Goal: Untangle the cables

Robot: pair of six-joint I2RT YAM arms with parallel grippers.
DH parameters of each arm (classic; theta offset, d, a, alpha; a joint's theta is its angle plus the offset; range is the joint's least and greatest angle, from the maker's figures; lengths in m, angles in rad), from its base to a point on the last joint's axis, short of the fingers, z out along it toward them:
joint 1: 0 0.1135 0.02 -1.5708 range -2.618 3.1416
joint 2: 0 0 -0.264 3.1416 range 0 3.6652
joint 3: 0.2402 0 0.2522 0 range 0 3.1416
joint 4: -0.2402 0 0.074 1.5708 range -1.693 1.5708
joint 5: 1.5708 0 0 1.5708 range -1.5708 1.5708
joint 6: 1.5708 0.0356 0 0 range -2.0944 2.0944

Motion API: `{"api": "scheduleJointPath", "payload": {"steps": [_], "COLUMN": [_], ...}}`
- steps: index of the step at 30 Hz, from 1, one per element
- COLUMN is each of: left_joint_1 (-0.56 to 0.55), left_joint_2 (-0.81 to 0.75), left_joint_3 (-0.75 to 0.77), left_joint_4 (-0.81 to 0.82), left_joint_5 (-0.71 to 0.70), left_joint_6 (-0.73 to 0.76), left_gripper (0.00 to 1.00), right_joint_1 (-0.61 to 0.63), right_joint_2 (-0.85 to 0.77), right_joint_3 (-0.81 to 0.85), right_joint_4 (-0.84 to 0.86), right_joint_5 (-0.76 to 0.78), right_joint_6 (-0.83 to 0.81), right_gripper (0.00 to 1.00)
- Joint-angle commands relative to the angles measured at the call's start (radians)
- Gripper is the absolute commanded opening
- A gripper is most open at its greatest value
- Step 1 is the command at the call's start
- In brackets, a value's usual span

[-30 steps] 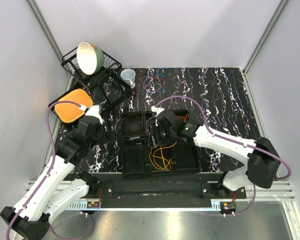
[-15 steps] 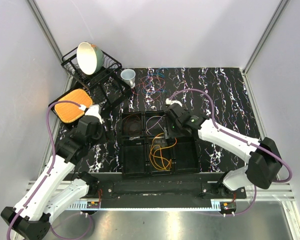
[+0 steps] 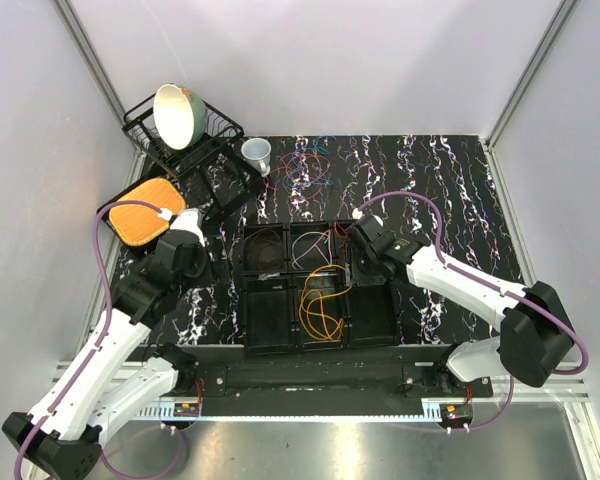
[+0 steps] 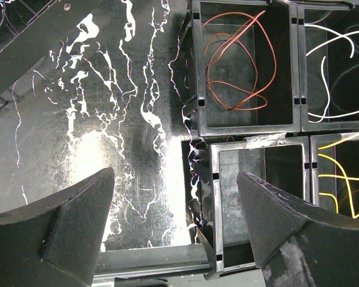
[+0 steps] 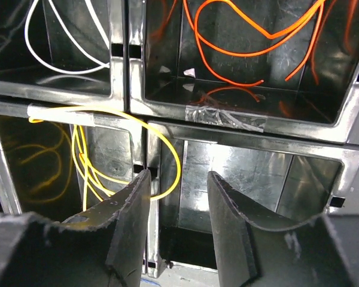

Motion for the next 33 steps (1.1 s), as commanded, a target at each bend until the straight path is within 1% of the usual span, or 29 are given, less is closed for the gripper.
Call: {"api": "scheduleJointPath", "payload": {"steps": [1,6,10,13,14,17,18,20,21,22,26,32,33], "left_joint_1": [0.005,0.005,0.005,0.005,0.006,0.005,0.005,0.005,0.005,0.005,0.006,0.005,0.005], "left_joint_2": [0.0,-0.001,-0.003,-0.003,-0.004,-0.004,-0.003,-0.003,-0.004,-0.003,-0.004,-0.003,-0.004], "left_joint_3": [0.016,0.015,0.015,0.015,0.015,0.015,0.013,0.015,0.015,0.015,0.013,0.015,0.015], "left_joint_4": [0.037,0.037,0.038,0.037,0.037,0.037,0.037,0.037,0.037,0.037,0.037,0.037,0.037], "left_joint_5": [0.026,0.024,0.024,0.026,0.026,0.026,0.026,0.026,0.026,0.026,0.024,0.024,0.024], "left_joint_6": [0.016,0.015,0.015,0.016,0.015,0.015,0.015,0.015,0.015,0.013,0.015,0.013,0.015], "left_gripper": [0.86,0.86,0.86,0.86,0.86,0.86,0.86,0.86,0.86,0.86,0.86,0.86,0.86], "right_joint_1": [-0.012,-0.012,-0.012,-0.012,-0.012,-0.012,-0.013,-0.013,-0.012,-0.012,-0.013,-0.013,-0.012], "right_joint_2": [-0.016,-0.016,-0.019,-0.019,-0.022,-0.024,-0.028,-0.036,-0.039,-0.042,-0.05,-0.045,-0.044], "right_joint_3": [-0.007,-0.012,-0.012,-0.015,-0.017,-0.018,-0.017,-0.014,-0.014,-0.01,-0.007,-0.004,-0.006], "right_joint_4": [0.069,0.1,0.103,0.103,0.105,0.105,0.106,0.106,0.106,0.106,0.106,0.129,0.14], "right_joint_5": [-0.043,-0.068,-0.068,-0.069,-0.071,-0.074,-0.075,-0.077,-0.078,-0.08,-0.081,-0.199,-0.238], "right_joint_6": [0.023,0.03,0.031,0.031,0.033,0.039,0.04,0.042,0.042,0.042,0.036,0.03,0.03], "right_gripper": [0.47,0.45,0.42,0.33,0.29,0.2,0.14,0.08,0.02,0.01,0.0,0.0,0.0]}}
